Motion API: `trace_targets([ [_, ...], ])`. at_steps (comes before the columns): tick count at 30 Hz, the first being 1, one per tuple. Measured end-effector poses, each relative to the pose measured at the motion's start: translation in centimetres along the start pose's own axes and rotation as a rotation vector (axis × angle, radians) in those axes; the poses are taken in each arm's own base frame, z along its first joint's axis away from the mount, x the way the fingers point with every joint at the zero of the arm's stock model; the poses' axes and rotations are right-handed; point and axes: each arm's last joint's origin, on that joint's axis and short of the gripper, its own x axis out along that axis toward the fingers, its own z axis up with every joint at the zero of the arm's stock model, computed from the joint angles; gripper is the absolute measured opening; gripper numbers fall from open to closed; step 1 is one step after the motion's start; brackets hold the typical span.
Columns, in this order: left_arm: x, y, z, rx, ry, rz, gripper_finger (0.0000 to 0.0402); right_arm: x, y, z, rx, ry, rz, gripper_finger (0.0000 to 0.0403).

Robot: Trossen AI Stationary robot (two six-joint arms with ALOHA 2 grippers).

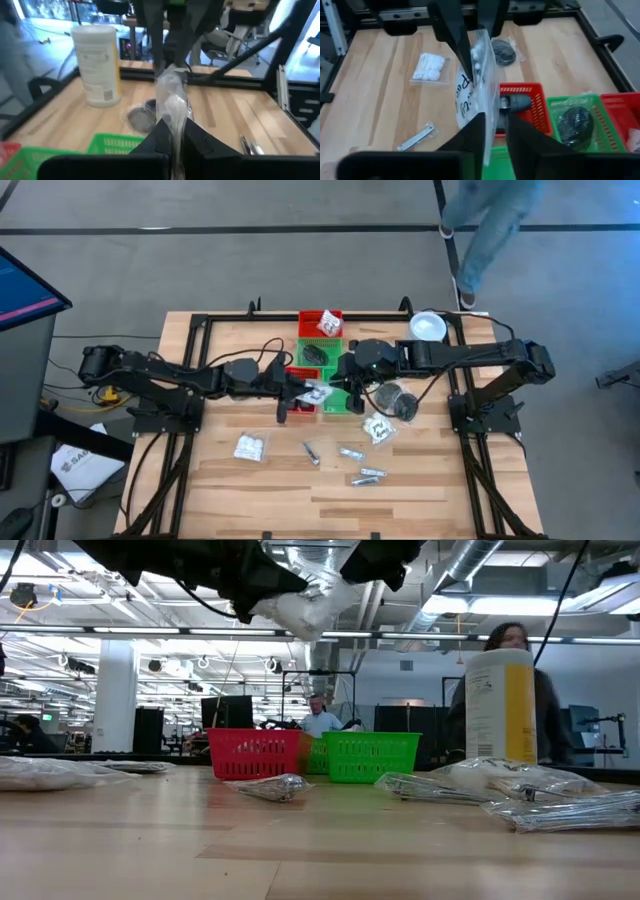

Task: Pick & Place Travel size toiletries
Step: Put the white cotton pack into the top red bin

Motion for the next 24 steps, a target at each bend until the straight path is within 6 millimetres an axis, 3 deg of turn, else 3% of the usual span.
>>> trace_targets([
  [6,-0.5,2.1,0.3,0.013,0.020,0.126,0.0002,0.0,-1.3,0.1,0.027,-0.001,-0.031,0.0133],
  [11,-0.2,4.3,-0.1,0.000,0.033,0.270,0.0002,0.0,-1.8,0.1,0.039,-0.003,-0.043,0.0164],
  [24,2.4,10.4,-3.0,-0.002,0.044,0.611,0.0001,0.0,-1.5,0.1,0.034,-0.008,-0.037,0.0160],
])
